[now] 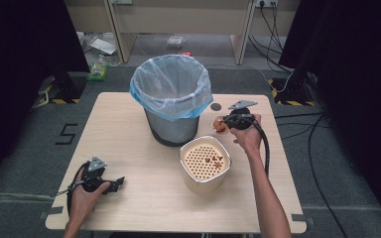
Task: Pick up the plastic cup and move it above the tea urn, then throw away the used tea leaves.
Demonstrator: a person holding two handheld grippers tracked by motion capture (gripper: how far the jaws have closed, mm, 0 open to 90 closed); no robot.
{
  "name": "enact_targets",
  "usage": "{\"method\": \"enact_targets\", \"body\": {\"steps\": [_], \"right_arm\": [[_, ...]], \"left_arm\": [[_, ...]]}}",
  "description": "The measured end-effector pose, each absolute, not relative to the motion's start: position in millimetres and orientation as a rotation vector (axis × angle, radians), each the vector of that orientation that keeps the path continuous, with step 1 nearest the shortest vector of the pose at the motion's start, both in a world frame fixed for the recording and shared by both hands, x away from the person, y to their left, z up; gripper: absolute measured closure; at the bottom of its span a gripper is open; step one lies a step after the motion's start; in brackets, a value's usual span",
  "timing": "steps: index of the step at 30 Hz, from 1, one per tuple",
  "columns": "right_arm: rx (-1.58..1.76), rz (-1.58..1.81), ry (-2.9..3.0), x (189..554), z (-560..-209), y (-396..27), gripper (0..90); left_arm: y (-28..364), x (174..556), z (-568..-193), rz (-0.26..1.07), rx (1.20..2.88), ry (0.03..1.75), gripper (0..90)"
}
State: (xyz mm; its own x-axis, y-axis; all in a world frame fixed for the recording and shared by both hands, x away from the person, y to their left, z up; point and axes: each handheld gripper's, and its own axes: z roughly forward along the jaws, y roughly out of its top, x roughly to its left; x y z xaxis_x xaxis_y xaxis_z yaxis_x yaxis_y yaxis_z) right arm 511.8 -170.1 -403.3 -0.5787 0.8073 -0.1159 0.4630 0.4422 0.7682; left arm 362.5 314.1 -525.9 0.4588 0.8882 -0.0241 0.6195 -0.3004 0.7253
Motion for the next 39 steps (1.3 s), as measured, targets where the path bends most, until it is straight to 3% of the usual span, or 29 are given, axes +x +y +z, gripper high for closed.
{"method": "enact_targets", "body": {"steps": [20, 39], "right_arm": [[0.907, 0.967, 2.037, 480.3, -356.4, -189.6, 86.6], [0.662, 0.935, 1.917, 424.3, -354.0, -166.4, 86.4]], "left_arm": [[314.3, 362.8, -525.9, 0.507, 2.035, 1.248, 0.0], [314.3, 362.7, -525.9, 0.507, 2.036, 1.248, 0.0]]}}
